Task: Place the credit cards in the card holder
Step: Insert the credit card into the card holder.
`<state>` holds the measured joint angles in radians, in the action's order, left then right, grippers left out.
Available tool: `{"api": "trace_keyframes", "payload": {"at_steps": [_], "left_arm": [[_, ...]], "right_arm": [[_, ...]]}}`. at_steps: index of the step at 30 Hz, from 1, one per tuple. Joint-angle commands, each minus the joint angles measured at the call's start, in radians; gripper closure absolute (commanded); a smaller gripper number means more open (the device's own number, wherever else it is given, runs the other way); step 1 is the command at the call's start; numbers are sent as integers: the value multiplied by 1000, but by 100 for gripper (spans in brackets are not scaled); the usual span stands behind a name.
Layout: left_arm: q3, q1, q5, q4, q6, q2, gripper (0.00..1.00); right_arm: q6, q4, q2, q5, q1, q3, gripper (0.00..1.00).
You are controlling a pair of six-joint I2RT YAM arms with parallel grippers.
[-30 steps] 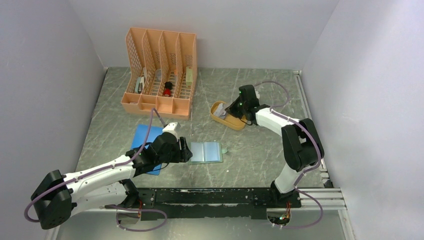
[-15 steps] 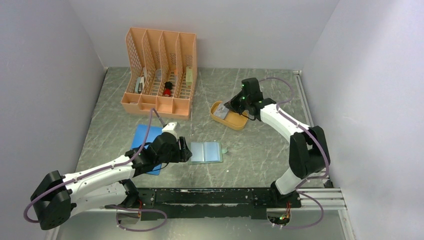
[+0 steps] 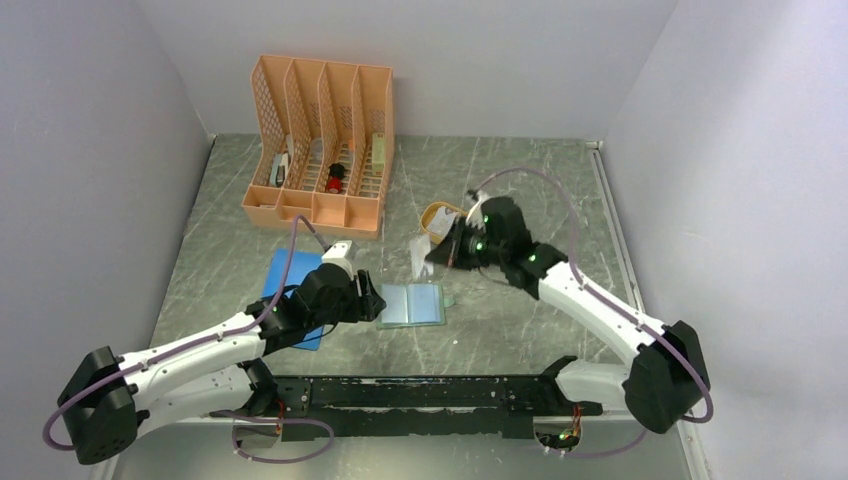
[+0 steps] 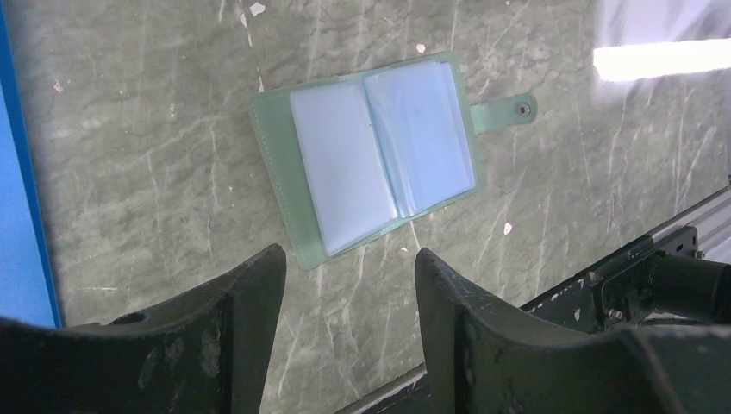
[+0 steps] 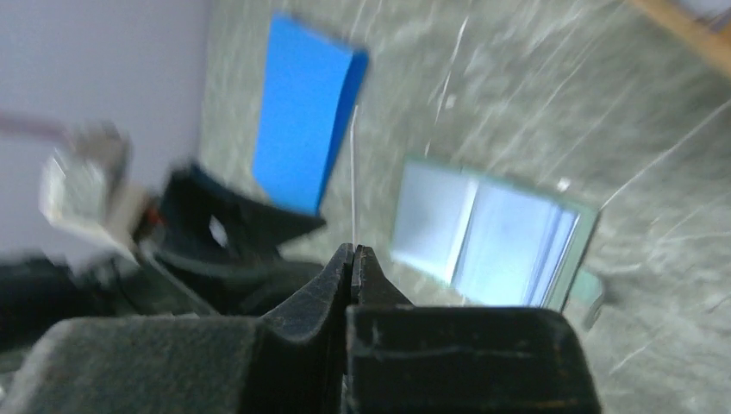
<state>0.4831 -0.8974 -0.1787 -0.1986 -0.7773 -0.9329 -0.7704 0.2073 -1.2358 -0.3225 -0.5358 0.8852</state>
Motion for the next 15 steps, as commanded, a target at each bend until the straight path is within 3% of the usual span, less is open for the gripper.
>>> {"api": "trace_keyframes", "payload": {"at_steps": [1, 7, 15], "left_arm": [[-5, 6, 18, 75, 17, -26, 39], [8, 6, 11, 108, 22, -130, 39], [18, 7, -20, 122, 15, -268, 41]], "right_arm": [[137, -49, 57, -40, -114, -164, 100], [40, -229, 41, -68, -123, -336, 100], [-24, -352, -92, -108, -119, -356, 100]]}}
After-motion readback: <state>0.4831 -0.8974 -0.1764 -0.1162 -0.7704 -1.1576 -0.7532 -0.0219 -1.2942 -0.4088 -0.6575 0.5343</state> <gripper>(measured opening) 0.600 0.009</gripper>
